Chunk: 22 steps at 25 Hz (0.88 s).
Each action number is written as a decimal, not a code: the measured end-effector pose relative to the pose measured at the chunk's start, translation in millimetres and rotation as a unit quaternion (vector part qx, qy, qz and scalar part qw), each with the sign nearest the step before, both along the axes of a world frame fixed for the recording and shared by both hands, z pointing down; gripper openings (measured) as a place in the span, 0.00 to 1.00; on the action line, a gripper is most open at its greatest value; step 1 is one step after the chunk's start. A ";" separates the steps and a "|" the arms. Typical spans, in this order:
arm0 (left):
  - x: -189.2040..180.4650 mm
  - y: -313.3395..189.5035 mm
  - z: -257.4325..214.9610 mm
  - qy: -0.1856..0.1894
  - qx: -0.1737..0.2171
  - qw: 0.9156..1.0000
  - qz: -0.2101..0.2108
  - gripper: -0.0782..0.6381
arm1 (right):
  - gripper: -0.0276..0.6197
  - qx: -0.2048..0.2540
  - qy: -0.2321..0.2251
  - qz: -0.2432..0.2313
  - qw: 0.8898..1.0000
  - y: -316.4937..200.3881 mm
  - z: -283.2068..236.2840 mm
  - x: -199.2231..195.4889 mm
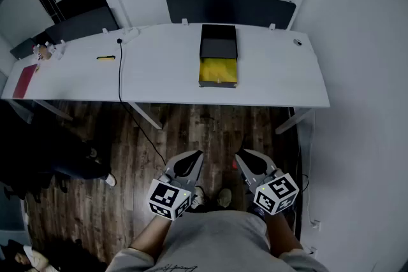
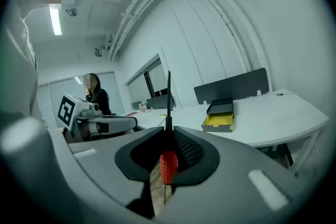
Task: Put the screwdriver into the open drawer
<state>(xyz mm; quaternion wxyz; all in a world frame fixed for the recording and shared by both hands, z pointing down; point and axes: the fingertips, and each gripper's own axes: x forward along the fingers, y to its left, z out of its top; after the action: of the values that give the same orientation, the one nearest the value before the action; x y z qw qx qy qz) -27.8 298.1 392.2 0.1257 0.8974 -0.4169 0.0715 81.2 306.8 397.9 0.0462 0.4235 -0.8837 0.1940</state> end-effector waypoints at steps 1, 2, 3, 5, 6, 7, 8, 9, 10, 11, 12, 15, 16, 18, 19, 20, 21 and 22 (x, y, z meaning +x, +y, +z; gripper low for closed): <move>-1.7 1.1 0.2 0.000 -0.001 1.000 -0.001 0.11 | 0.15 -0.001 0.000 -0.001 1.000 0.7 0.2 -1.6; -3.1 2.1 0.5 -0.001 -0.002 1.000 -0.001 0.11 | 0.15 -0.002 0.000 -0.001 1.000 1.4 0.5 -3.2; -4.1 2.8 0.8 -0.001 -0.002 1.000 -0.001 0.11 | 0.15 -0.002 0.000 -0.002 1.000 2.0 0.9 -4.5; -4.7 3.3 1.4 -0.001 -0.002 1.000 0.000 0.11 | 0.15 -0.003 0.001 -0.002 1.000 3.3 1.8 -6.3; -4.9 3.2 1.3 -0.001 -0.002 1.000 0.000 0.11 | 0.15 -0.003 0.001 -0.002 1.000 3.9 1.9 -7.2; -5.5 3.0 1.1 0.000 -0.002 1.000 0.001 0.11 | 0.15 -0.003 0.002 -0.002 1.000 4.4 1.9 -8.3; -6.4 2.8 0.8 0.001 -0.002 1.000 0.002 0.11 | 0.15 -0.004 0.002 -0.002 1.000 4.7 1.9 -9.5; -7.3 2.6 0.6 0.001 -0.002 1.000 0.002 0.11 | 0.15 -0.005 0.002 -0.001 1.000 4.8 2.1 -10.4; -8.1 2.4 0.5 0.002 -0.002 1.000 0.003 0.11 | 0.15 -0.007 0.001 -0.001 1.000 4.9 2.4 -11.2; -8.7 2.1 0.4 0.002 -0.002 1.000 0.004 0.11 | 0.15 -0.009 -0.001 -0.002 1.000 5.0 2.5 -11.8; -9.3 1.7 0.4 0.003 -0.002 1.000 0.004 0.11 | 0.15 -0.011 -0.004 -0.003 1.000 5.1 2.0 -12.8; -11.8 0.2 -0.8 0.005 -0.002 1.000 0.006 0.11 | 0.15 -0.011 -0.005 -0.006 1.000 5.1 -0.5 -17.6; -12.7 -0.2 -1.3 0.006 -0.001 1.000 0.007 0.11 | 0.15 -0.010 -0.002 -0.006 1.000 5.1 -0.7 -19.6; -14.3 -1.5 -2.1 0.006 0.000 1.000 0.009 0.11 | 0.15 -0.009 0.001 -0.007 1.000 5.0 -0.6 -23.6; -15.3 -2.2 -2.4 0.007 0.000 1.000 0.010 0.11 | 0.15 -0.008 0.000 -0.007 1.000 5.0 -0.6 -25.7; -16.4 -3.1 -2.6 0.007 0.001 1.000 0.011 0.11 | 0.15 -0.008 0.000 -0.008 1.000 4.6 -0.6 -27.9; -17.8 -4.2 -2.7 0.007 0.002 1.000 0.012 0.11 | 0.15 -0.008 0.001 -0.008 1.000 3.8 -0.5 -30.0; -19.4 -5.6 -3.0 0.007 0.003 1.000 0.014 0.11 | 0.15 -0.007 0.003 -0.008 1.000 2.6 -0.5 -32.2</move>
<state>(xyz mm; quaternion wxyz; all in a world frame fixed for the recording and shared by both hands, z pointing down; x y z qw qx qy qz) -47.1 292.5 389.2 0.1254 0.9037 -0.4040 0.0660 49.0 309.3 397.4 0.0532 0.4166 -0.8855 0.1989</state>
